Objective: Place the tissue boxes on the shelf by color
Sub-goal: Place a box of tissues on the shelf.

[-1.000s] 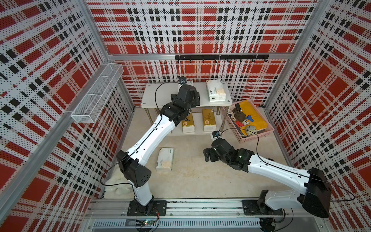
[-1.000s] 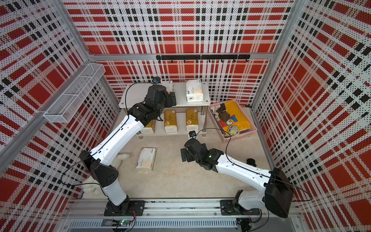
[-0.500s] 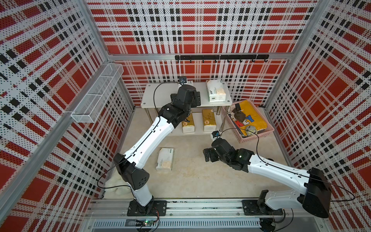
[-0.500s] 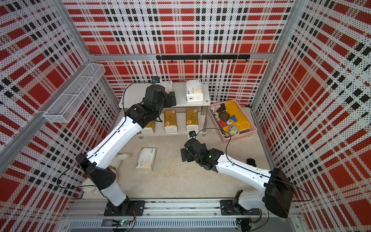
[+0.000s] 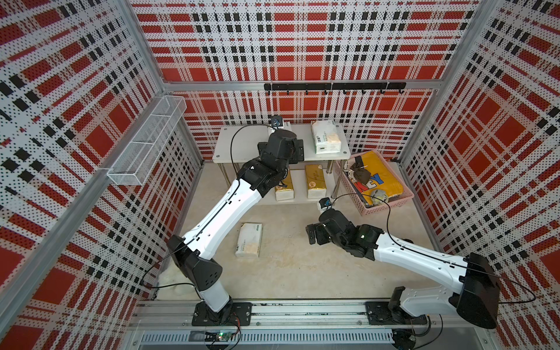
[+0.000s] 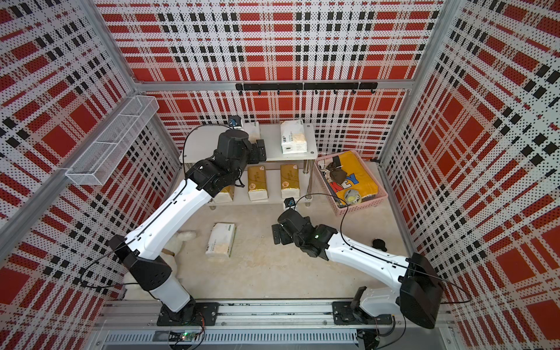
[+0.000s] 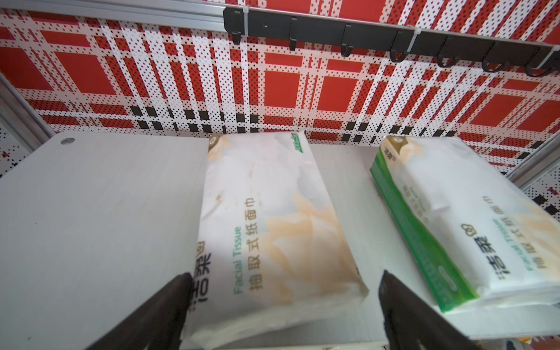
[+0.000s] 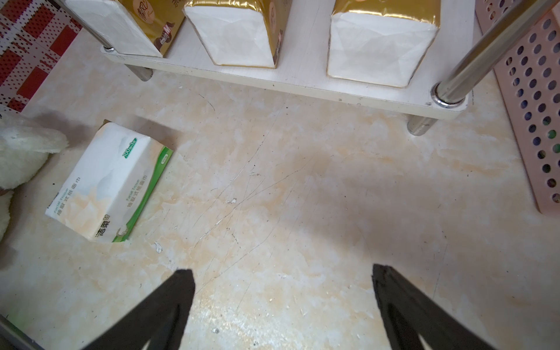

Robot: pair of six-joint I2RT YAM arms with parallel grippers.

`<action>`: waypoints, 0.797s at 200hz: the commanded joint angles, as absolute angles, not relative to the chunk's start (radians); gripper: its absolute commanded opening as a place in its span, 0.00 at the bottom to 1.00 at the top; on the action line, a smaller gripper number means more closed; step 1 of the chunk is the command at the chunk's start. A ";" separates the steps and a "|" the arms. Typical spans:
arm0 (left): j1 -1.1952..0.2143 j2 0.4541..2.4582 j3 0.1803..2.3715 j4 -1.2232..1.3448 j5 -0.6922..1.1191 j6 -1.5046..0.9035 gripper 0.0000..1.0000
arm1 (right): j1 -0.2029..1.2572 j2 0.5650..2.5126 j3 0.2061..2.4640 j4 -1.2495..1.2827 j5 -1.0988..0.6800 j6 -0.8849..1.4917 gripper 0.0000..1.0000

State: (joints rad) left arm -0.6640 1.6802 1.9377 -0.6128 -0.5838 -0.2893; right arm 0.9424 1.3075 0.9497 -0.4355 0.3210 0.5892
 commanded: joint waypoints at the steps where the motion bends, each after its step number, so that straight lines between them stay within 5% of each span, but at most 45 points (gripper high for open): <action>1: -0.667 1.647 1.933 -0.603 -0.607 -0.276 0.99 | 0.954 1.298 0.946 -0.420 0.338 0.595 1.00; 159: -0.760 1.517 1.843 -0.660 -0.722 -0.299 0.99 | 0.965 1.287 0.947 -0.429 0.361 0.598 1.00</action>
